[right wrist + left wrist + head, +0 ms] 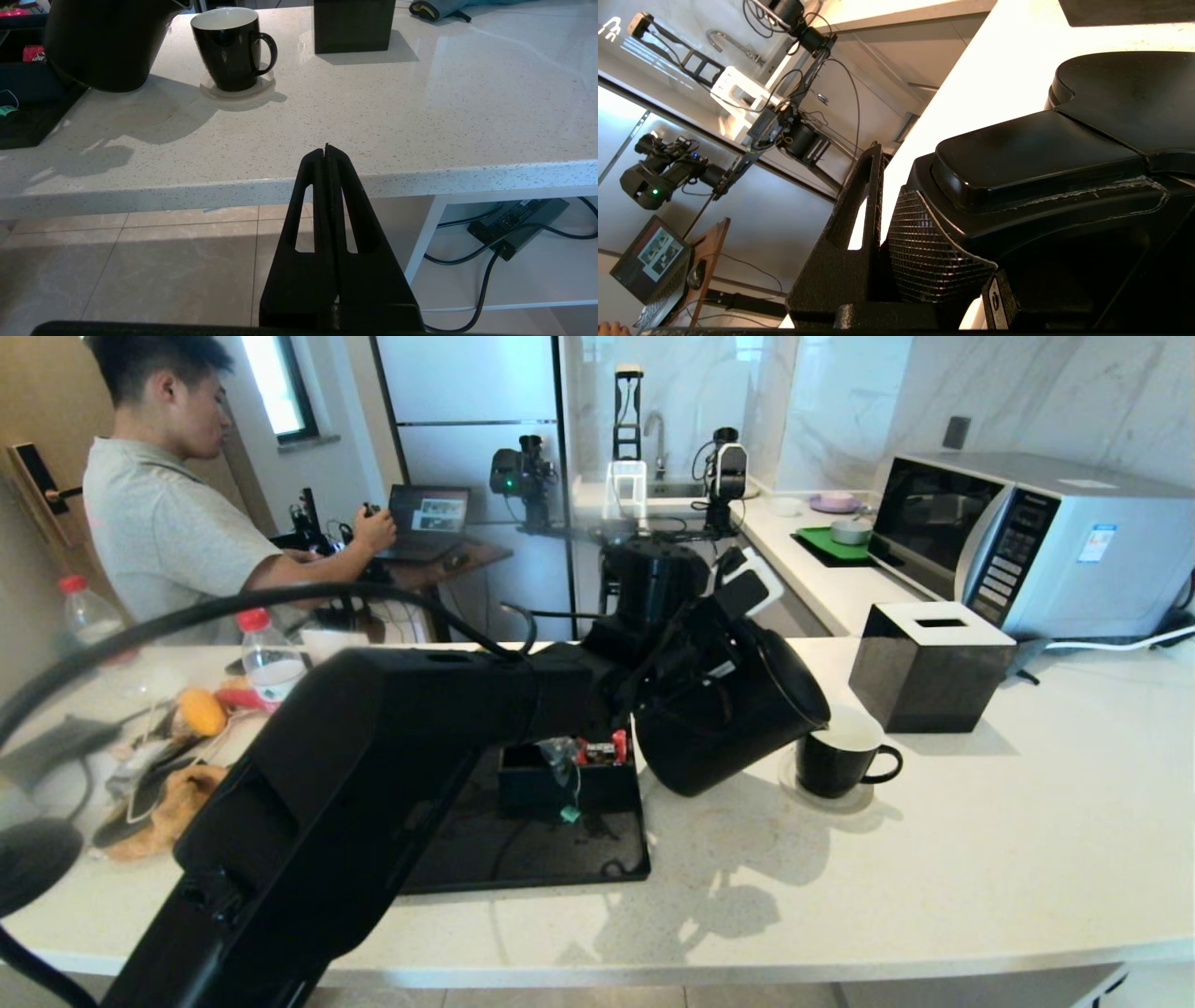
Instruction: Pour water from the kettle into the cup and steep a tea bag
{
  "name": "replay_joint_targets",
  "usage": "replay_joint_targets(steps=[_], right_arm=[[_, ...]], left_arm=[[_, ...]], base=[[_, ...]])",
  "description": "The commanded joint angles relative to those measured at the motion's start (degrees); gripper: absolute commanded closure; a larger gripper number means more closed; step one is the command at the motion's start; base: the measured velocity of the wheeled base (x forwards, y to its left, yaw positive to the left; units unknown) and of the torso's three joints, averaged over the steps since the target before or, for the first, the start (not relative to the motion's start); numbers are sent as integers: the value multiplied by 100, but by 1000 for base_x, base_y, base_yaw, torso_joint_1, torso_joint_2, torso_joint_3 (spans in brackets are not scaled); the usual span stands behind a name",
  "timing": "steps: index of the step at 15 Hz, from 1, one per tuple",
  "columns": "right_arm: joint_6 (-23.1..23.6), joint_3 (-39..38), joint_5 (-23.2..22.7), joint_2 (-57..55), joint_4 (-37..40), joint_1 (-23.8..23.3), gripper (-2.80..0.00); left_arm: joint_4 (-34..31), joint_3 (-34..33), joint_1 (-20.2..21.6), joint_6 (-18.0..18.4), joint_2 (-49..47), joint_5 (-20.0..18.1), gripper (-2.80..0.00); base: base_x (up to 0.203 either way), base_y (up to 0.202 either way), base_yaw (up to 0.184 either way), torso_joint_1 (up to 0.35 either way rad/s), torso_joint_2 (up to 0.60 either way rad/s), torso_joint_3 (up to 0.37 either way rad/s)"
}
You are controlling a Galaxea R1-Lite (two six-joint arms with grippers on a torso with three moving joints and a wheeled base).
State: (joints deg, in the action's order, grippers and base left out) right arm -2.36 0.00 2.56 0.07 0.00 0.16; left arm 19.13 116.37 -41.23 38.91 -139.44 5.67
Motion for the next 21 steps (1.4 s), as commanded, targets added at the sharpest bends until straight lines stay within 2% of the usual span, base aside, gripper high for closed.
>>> replay_joint_targets(steps=[1,11,21], right_arm=[[-1,0,-1,-7,0,2,0],[-1,0,-1,-7,0,2,0],[-1,0,-1,-7,0,2,0]], left_arm=[[21,0,1,20,4,-4,0],[56,0,10,20,57,-31,0],[-67,0,-70,29,83,189,0]], base=[[0,0,0,0,0,0],[0,0,0,0,0,0],[0,0,0,0,0,0]])
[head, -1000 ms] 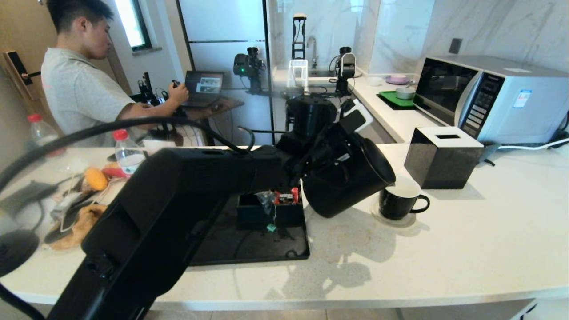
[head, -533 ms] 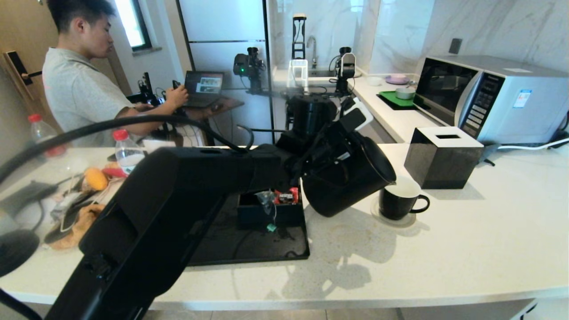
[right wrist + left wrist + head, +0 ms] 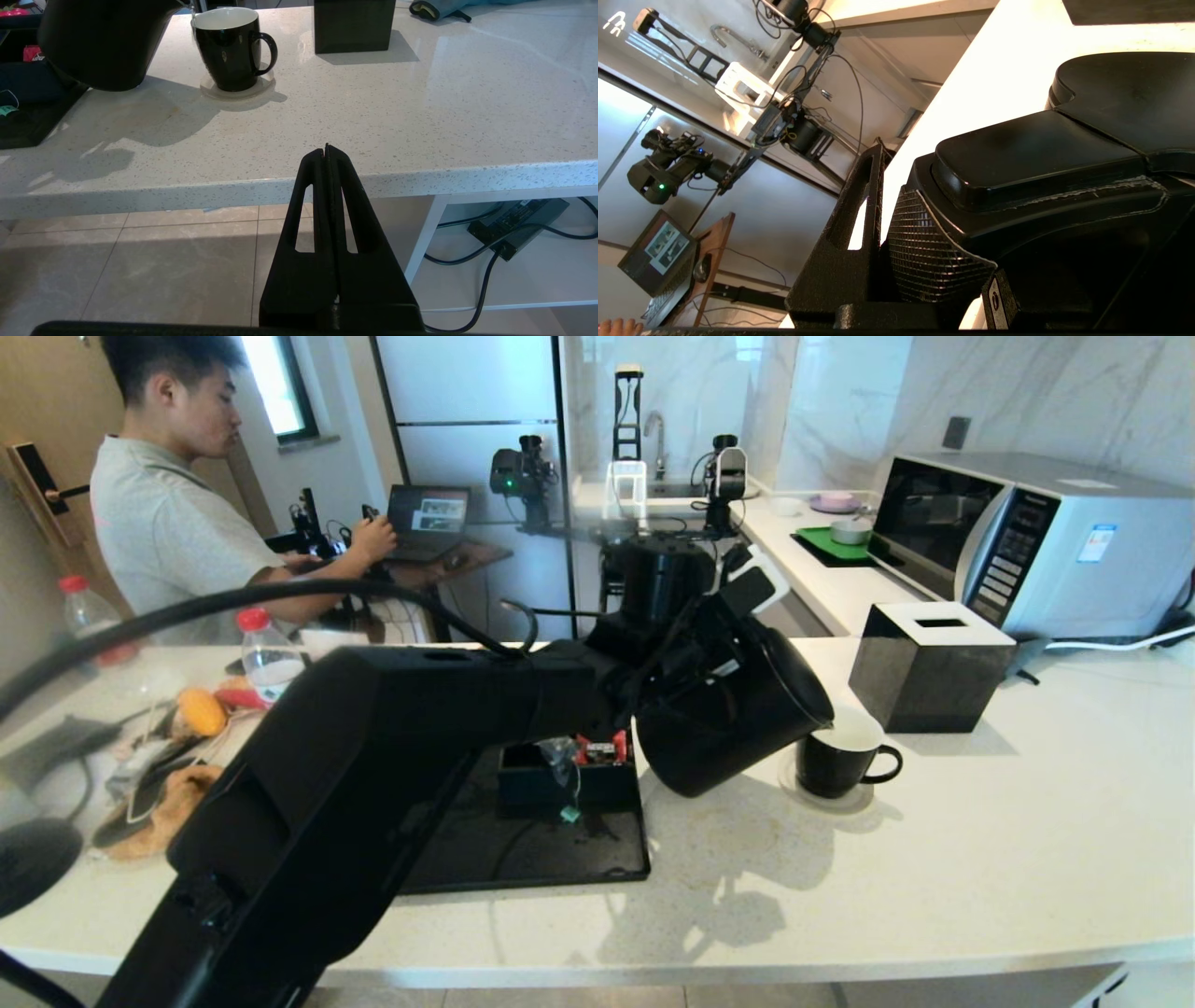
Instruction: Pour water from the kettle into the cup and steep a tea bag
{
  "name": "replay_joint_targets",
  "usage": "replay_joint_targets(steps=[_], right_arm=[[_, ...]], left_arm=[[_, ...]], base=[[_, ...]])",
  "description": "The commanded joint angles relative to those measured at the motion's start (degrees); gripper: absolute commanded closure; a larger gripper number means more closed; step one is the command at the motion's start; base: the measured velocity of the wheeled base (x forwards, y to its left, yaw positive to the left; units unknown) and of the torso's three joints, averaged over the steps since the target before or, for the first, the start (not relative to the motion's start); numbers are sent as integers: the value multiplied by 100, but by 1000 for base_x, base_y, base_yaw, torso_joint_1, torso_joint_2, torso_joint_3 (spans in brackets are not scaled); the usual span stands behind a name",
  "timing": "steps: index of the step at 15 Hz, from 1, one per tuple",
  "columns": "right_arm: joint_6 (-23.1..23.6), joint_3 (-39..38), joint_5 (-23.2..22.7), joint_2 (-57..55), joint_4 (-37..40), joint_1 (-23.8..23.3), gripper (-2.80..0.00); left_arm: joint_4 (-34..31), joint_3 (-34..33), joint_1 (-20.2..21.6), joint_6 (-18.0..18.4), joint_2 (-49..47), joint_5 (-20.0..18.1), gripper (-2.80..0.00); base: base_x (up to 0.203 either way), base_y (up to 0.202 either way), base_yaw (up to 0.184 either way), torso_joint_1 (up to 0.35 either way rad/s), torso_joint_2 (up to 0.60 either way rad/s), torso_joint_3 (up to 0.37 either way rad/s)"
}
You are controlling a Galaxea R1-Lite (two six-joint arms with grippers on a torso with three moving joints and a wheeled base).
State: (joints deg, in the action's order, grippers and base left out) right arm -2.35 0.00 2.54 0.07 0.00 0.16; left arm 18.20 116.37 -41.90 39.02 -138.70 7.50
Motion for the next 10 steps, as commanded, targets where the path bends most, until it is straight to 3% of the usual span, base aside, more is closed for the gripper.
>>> replay_joint_targets(steps=[1,10], right_arm=[[-2,0,1,-7,0,2,0],[-2,0,1,-7,0,2,0]], left_arm=[[17,0,-2,27,19,22,0],[-27,0,-11,35,45,226,0]], base=[[0,0,0,0,0,0],[0,0,0,0,0,0]])
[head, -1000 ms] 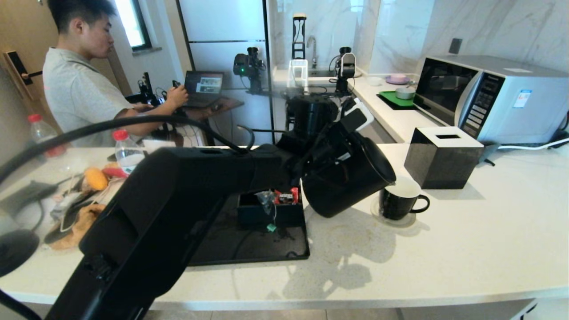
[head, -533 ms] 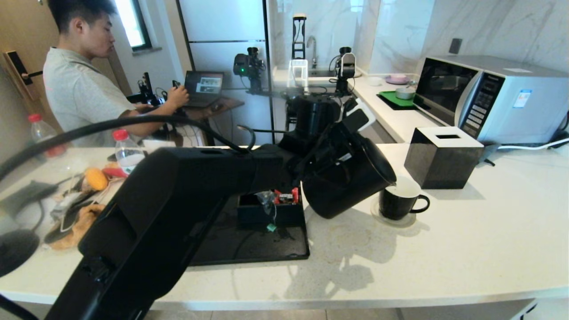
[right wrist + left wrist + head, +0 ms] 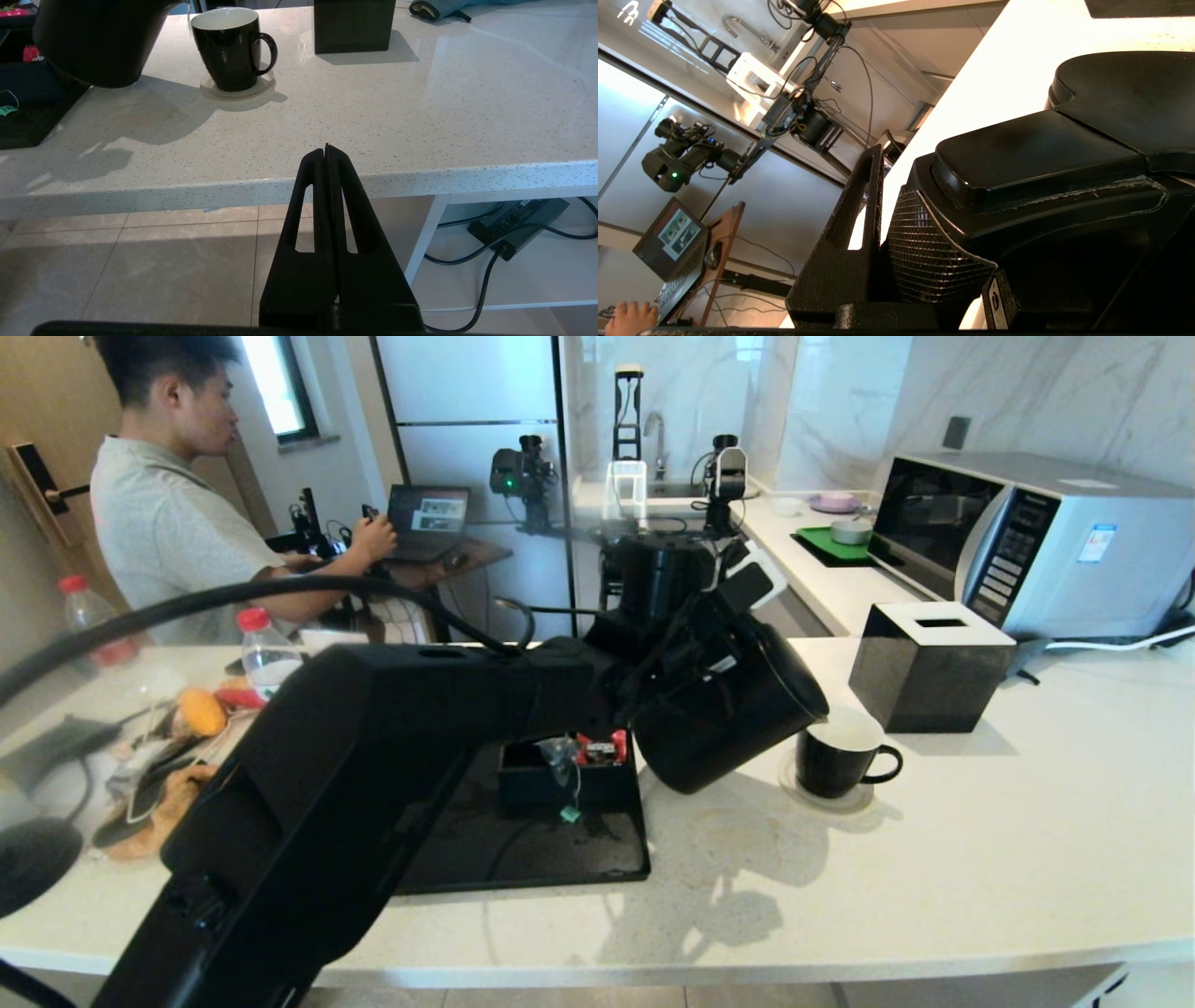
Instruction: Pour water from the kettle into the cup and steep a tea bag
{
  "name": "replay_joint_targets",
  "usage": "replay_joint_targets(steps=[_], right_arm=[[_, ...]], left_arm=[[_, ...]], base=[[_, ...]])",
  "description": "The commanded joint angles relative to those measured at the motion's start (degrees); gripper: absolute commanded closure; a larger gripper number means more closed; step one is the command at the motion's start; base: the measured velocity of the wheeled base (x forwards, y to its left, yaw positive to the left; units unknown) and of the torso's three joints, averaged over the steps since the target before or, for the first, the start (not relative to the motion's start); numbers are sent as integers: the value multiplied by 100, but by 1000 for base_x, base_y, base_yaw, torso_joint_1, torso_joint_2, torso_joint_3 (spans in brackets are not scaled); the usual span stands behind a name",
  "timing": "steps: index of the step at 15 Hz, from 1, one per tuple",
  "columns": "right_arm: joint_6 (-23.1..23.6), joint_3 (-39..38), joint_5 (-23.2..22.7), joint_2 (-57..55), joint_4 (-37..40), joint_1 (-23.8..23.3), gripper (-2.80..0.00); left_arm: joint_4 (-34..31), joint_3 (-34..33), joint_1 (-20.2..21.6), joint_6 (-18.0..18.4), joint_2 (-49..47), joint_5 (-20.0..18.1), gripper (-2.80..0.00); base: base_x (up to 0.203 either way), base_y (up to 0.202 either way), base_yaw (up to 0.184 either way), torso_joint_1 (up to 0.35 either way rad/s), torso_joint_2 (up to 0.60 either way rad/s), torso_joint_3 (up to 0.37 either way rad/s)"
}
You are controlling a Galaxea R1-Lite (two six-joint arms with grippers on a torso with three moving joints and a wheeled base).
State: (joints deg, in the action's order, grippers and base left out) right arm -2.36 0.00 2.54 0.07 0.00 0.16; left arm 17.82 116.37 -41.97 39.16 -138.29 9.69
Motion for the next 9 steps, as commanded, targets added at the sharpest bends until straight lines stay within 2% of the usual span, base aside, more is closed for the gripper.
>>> replay_joint_targets(steps=[1,6,9], right_arm=[[-1,0,1,-7,0,2,0],[-1,0,1,-7,0,2,0],[-1,0,1,-7,0,2,0]], left_arm=[[11,2,-6,22,4,6,0],[115,2,-63,20,-40,-69,0],[655,0,-95,-79,-115,-73,0]], base=[[0,0,0,0,0,0],[0,0,0,0,0,0],[0,0,0,0,0,0]])
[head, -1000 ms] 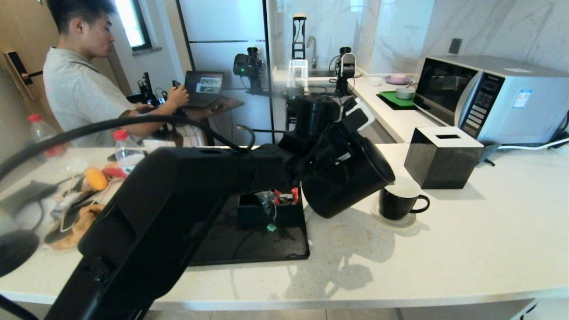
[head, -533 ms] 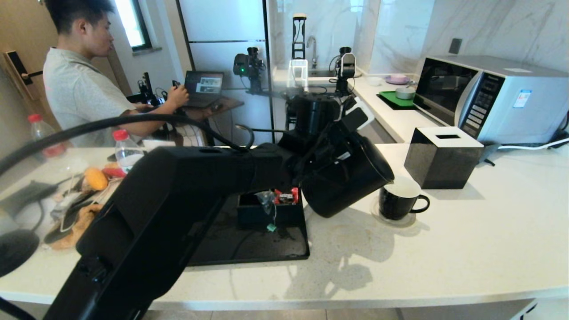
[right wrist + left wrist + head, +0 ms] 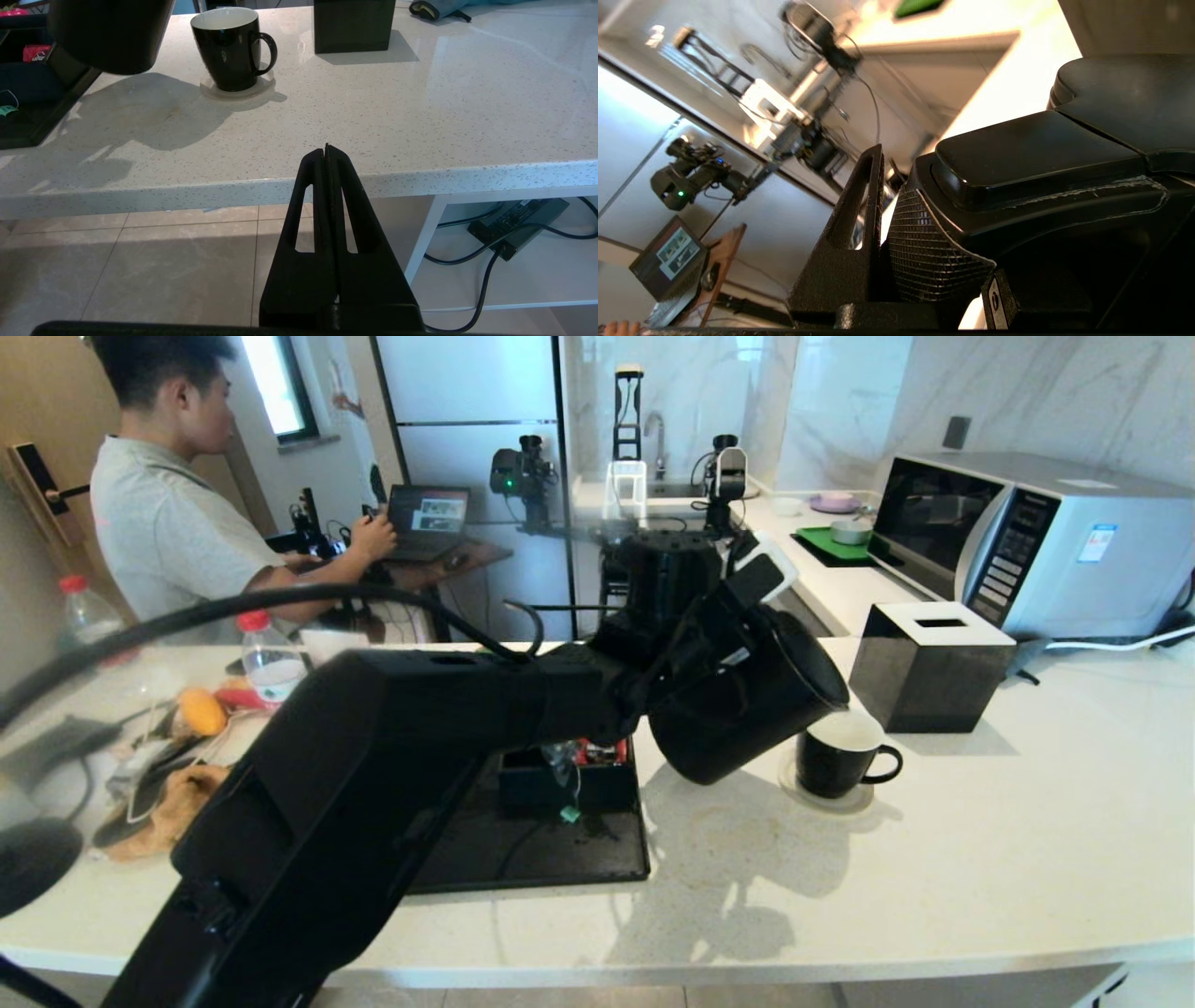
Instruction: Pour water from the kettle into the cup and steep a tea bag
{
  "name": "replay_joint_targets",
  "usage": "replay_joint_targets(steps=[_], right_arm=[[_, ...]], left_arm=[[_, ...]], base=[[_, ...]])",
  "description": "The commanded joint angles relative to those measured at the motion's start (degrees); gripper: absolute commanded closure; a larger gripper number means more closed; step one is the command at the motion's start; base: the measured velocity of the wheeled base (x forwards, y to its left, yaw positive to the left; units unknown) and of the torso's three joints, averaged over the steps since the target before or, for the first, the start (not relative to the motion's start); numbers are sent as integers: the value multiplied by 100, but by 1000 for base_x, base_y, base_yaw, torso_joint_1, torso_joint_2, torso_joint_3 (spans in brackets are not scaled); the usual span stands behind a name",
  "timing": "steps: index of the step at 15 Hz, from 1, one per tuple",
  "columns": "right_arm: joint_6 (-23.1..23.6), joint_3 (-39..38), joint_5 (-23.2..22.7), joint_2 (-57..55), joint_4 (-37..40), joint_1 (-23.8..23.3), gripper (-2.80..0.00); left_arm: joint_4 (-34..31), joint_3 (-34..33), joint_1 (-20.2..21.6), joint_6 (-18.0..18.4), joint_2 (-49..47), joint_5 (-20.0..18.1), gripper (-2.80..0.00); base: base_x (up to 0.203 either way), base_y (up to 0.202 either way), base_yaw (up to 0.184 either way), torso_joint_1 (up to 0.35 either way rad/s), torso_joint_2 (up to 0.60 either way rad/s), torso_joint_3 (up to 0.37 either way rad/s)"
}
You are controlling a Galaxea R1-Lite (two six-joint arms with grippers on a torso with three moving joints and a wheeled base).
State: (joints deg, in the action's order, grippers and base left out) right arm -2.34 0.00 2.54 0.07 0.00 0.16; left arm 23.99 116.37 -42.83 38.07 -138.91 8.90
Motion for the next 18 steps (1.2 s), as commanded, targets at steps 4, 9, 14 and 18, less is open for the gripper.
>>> replay_joint_targets(steps=[4,9,14,18], right_arm=[[-3,0,1,-7,0,2,0],[-3,0,1,-7,0,2,0],[-3,0,1,-7,0,2,0],[-3,0,1,-7,0,2,0]], left_arm=[[683,-9,1,-344,14,64,0],[940,-27,-1,-676,406,458,0],[946,-33,75,-1045,1024,940,0],[1024,-389,441,-1258,1776,1238,0]], base=[[0,0,0,0,0,0],[0,0,0,0,0,0],[0,0,0,0,0,0],[0,0,0,0,0,0]])
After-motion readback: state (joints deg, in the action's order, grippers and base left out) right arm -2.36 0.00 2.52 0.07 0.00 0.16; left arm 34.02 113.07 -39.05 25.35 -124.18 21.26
